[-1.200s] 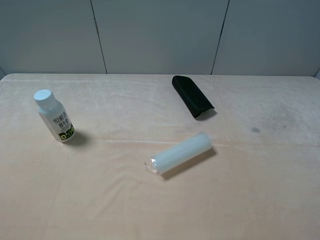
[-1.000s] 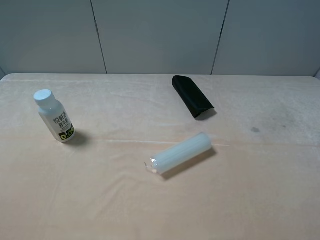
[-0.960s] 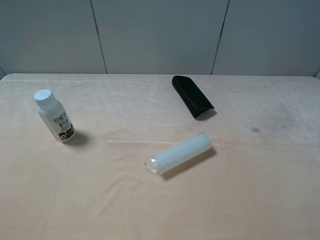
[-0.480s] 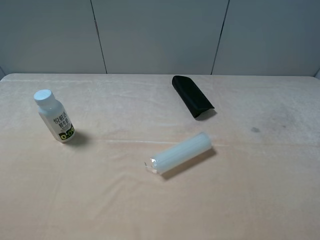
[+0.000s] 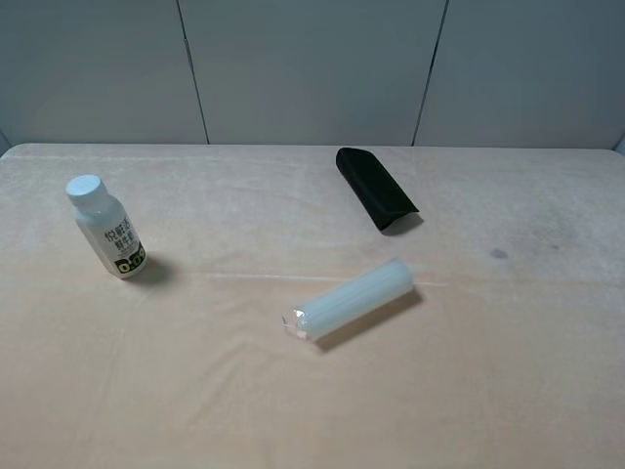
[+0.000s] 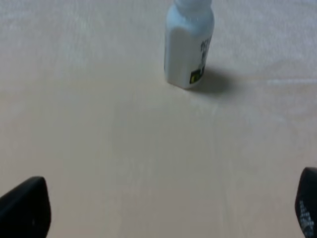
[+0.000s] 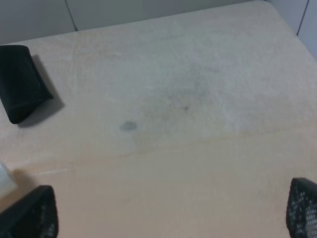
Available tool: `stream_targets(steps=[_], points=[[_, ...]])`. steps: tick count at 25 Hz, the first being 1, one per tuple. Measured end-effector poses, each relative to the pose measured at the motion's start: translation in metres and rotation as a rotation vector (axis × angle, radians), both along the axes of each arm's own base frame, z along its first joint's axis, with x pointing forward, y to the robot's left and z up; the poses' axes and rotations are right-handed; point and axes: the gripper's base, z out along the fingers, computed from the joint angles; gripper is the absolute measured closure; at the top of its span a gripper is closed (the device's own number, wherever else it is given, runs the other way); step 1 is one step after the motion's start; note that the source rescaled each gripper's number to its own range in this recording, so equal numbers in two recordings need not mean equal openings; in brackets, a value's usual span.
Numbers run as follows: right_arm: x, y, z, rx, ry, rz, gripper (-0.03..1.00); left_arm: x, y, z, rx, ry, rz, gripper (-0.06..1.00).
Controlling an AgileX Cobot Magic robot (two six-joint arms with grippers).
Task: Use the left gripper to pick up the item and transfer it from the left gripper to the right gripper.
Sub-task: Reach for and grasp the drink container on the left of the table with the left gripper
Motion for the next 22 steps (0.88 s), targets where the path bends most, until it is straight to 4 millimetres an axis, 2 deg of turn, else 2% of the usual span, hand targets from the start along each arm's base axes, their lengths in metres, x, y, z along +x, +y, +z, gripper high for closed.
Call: stream_targets(steps=[7,13,18,22], points=[[0.0,0.0,0.0,0.0,0.0,0.0,-0.03,0.025,0.0,0.047,0.0,0.078,-0.001,-0.06],[0.0,0.0,0.0,0.0,0.001,0.0,-0.03,0.071,0.0,0.076,0.003,0.187,-0.003,-0.06],[0.0,0.0,0.0,0.0,0.001,0.0,-0.03,0.115,0.0,0.078,0.022,0.313,-0.02,-0.06],[0.0,0.0,0.0,0.0,0.001,0.0,-0.03,0.153,0.0,0.065,0.023,0.411,-0.039,-0.06]])
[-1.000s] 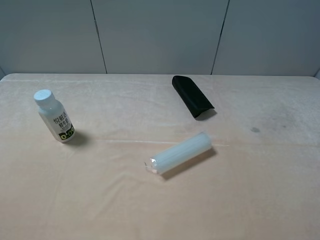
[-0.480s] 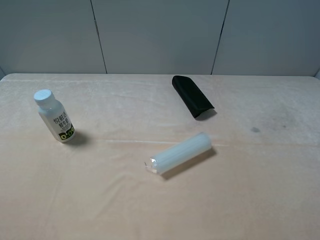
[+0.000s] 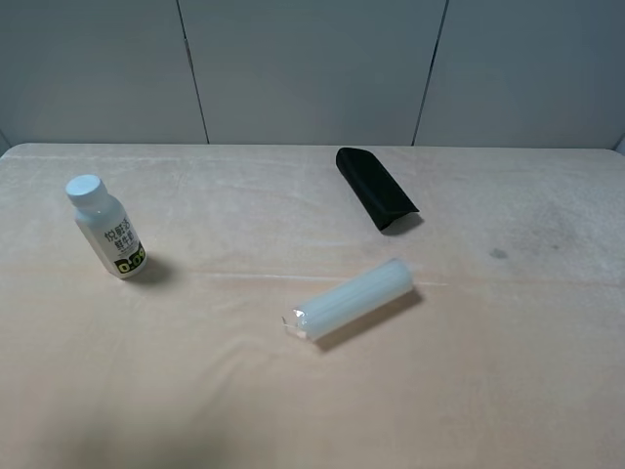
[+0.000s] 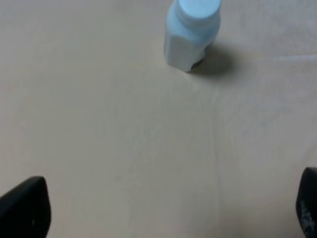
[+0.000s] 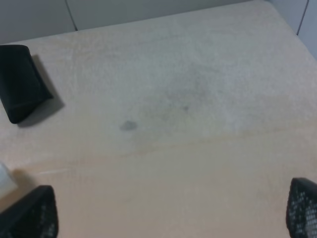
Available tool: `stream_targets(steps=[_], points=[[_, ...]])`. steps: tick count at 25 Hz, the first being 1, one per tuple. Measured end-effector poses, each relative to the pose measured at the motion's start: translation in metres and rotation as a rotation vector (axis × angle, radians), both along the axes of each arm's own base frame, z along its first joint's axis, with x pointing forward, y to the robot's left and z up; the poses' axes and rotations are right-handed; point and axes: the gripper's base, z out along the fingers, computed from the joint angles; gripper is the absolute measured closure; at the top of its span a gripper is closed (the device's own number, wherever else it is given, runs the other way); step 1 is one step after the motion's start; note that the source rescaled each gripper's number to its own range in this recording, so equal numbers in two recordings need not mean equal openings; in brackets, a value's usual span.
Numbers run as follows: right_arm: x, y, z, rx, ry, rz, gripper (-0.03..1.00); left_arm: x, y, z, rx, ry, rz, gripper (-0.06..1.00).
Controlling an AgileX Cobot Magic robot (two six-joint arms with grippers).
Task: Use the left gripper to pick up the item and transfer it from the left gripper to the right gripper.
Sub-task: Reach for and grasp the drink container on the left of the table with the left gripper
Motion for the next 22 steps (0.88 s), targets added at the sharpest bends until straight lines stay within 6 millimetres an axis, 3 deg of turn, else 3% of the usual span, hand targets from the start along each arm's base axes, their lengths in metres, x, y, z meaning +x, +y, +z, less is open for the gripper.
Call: stream_targets(steps=[7,13,22], points=[[0.0,0.0,0.0,0.0,0.0,0.0,-0.03,0.054,-0.002,-0.035,-0.029,0.151,-0.009,-0.06],[0.0,0.0,0.0,0.0,0.0,0.0,-0.03,0.082,-0.002,-0.06,-0.021,0.213,-0.027,-0.06],[0.0,0.0,0.0,-0.001,-0.001,-0.001,-0.03,0.125,-0.012,-0.077,0.043,0.265,-0.106,-0.06]])
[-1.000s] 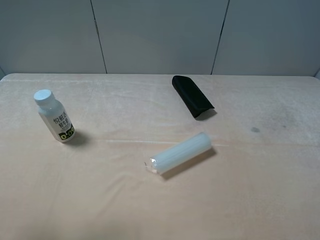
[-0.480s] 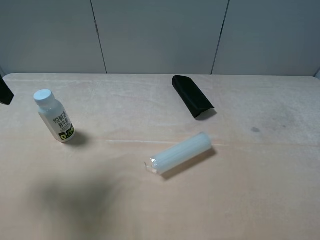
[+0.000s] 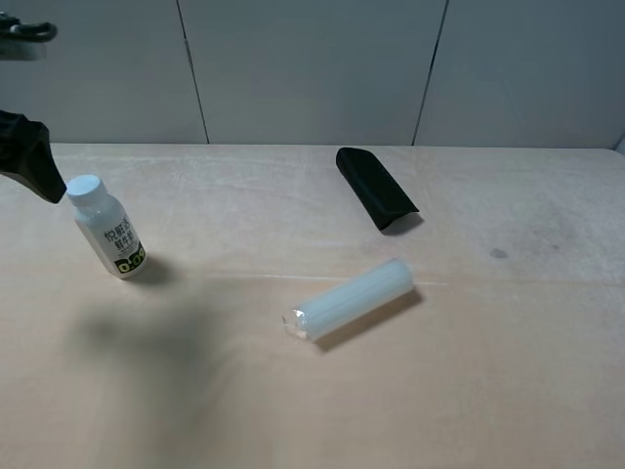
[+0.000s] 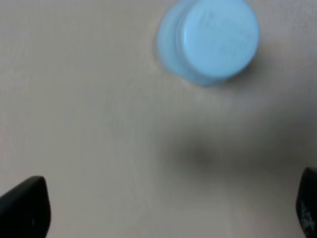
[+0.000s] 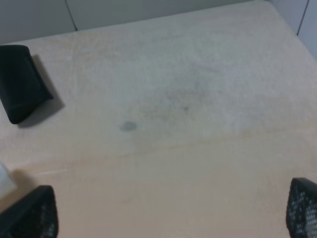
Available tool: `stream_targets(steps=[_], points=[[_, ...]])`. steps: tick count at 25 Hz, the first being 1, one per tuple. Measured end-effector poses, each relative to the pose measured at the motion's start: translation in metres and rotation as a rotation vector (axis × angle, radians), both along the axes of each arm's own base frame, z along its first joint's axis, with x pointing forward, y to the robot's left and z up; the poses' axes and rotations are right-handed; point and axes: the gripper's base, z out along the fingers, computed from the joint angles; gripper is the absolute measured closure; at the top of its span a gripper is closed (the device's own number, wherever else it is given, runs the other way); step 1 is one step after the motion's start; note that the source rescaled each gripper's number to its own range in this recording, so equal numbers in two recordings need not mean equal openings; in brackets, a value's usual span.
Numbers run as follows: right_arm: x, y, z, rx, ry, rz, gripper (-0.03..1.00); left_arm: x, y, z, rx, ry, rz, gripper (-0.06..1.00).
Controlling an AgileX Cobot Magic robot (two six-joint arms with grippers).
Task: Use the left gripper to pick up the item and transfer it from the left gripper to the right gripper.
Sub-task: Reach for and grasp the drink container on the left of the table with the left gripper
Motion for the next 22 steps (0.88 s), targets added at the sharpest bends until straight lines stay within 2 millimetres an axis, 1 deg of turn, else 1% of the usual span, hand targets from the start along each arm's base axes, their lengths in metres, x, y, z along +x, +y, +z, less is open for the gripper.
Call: stream_targets(steps=[3,9,16,20,22], points=[[0.0,0.0,0.0,0.0,0.0,0.0,-0.03,0.014,-0.011,-0.008,0.039,0.025,-0.047,-0.06],[0.0,0.0,0.0,0.0,0.0,0.0,-0.03,0.035,-0.029,-0.035,0.057,0.059,-0.103,-0.06],[0.0,0.0,0.0,0.0,0.0,0.0,-0.03,0.049,-0.042,-0.06,0.061,0.066,-0.135,-0.06],[0.0,0.0,0.0,0.0,0.0,0.0,-0.03,0.054,-0.044,-0.069,0.061,0.065,-0.139,-0.06],[0.0,0.0,0.0,0.0,0.0,0.0,-0.03,0.055,-0.044,-0.071,0.061,0.067,-0.138,-0.06]])
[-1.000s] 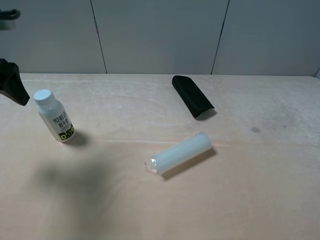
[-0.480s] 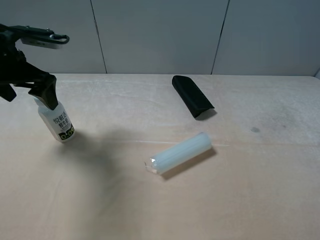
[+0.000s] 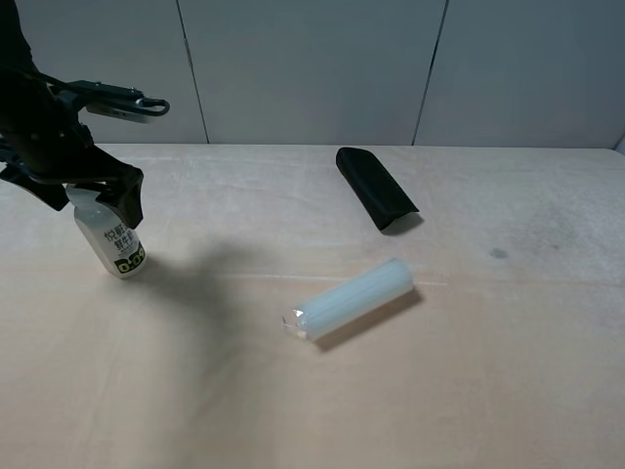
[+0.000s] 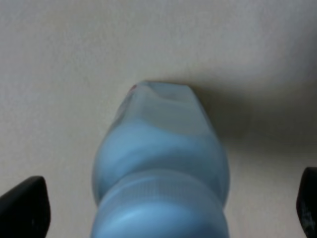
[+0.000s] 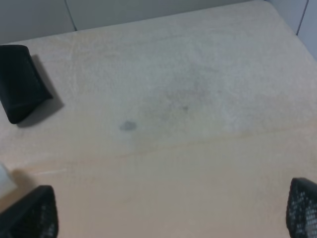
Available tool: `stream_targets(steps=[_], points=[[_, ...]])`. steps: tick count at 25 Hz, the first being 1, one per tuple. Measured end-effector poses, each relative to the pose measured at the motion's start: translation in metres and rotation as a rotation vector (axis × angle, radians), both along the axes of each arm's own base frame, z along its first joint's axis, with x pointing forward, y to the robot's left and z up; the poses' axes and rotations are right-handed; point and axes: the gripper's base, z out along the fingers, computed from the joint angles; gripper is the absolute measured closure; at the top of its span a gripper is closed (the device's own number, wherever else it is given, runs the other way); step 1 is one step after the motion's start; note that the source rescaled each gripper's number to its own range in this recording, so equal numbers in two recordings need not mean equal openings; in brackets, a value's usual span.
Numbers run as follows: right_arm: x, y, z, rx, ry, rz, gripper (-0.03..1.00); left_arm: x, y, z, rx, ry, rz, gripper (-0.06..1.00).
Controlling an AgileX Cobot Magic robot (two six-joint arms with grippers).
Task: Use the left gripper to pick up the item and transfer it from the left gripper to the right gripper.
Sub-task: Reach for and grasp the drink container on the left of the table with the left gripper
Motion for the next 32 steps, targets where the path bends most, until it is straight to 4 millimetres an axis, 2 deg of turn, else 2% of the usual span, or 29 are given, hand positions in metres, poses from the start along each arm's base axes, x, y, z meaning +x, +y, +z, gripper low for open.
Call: stream_targets(steps=[12,22,24,26,28,29,32], points=[[0.0,0.0,0.0,0.0,0.001,0.0,-0.03,0.0,0.0,-0.002,-0.002,-0.011,0.008,-0.06],[0.0,0.0,0.0,0.0,0.001,0.0,-0.03,0.004,-0.001,-0.02,-0.008,0.009,0.013,-0.06],[0.0,0.0,0.0,0.0,0.001,0.0,-0.03,0.005,-0.002,-0.02,-0.015,-0.001,0.014,-0.02],[0.0,0.0,0.0,0.0,0.001,0.0,-0.03,0.005,-0.002,-0.02,-0.015,-0.003,0.014,0.1],[0.0,0.0,0.0,0.0,0.001,0.0,-0.03,0.005,-0.002,-0.02,-0.01,-0.005,0.01,0.29],[0.0,0.0,0.0,0.0,0.001,0.0,-0.03,0.005,-0.002,-0.02,-0.01,-0.005,0.01,0.43],[0.0,0.0,0.0,0.0,0.001,0.0,-0.03,0.006,-0.001,-0.02,0.0,-0.007,0.002,0.94]])
